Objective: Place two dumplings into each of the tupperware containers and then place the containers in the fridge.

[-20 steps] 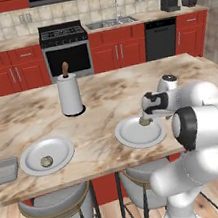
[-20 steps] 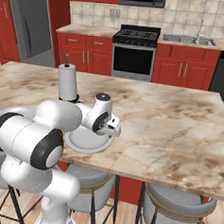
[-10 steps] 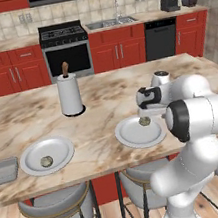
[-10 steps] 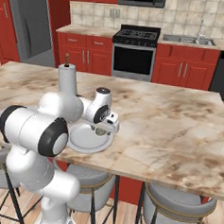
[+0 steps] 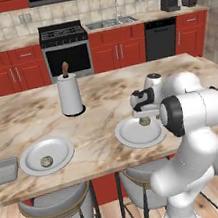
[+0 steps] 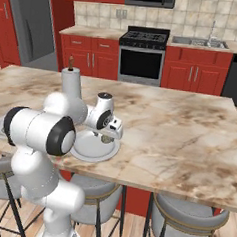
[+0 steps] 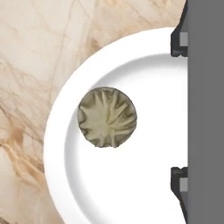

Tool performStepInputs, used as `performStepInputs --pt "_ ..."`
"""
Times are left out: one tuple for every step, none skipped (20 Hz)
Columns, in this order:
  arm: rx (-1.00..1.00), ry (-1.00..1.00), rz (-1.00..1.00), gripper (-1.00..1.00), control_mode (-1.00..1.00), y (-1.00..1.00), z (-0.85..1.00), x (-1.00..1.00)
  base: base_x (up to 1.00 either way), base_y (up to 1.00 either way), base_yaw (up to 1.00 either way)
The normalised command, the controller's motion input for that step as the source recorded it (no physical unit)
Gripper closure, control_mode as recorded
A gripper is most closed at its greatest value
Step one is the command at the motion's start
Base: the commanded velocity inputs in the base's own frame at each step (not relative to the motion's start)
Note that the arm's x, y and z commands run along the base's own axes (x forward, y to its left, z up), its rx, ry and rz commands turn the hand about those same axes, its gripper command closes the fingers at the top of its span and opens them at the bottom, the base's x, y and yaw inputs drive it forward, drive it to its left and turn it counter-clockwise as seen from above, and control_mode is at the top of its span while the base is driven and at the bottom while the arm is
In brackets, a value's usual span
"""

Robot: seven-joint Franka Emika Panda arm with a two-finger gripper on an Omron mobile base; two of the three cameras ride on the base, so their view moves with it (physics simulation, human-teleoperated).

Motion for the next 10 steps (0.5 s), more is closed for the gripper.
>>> performStepInputs --pt "-0.02 0.0 0.0 -1.0 -1.0 0.04 -0.24 0.37 0.0 0.0 0.0" --pt "-0.02 0.0 0.0 -1.0 -1.0 0.0 -0.24 0.23 0.0 0.0 0.0" --pt "0.0 0.0 0.0 -1.0 -1.0 0.0 -0.27 0.14 0.0 0.0 0.0" --pt "0.0 0.0 0.0 -1.0 -1.0 0.0 -0.22 0.06 0.0 0.0 0.0" --pt "0.0 0.0 0.0 -1.0 -1.0 0.0 -0.2 0.04 0.0 0.0 0.0" --pt "0.0 0.0 0.0 -1.0 -1.0 0.0 -0.19 0.02 0.0 0.0 0.0" --pt "-0.01 0.0 0.0 -1.0 -1.0 0.06 -0.28 0.17 0.0 0.0 0.0" --pt "0.0 0.0 0.0 -1.0 -1.0 0.0 -0.3 0.25 0.0 0.0 0.0" --pt "0.0 0.0 0.0 -1.0 -1.0 0.0 -0.29 0.23 0.0 0.0 0.0" --pt "0.0 0.0 0.0 -1.0 -1.0 0.0 -0.32 0.25 0.0 0.0 0.0"
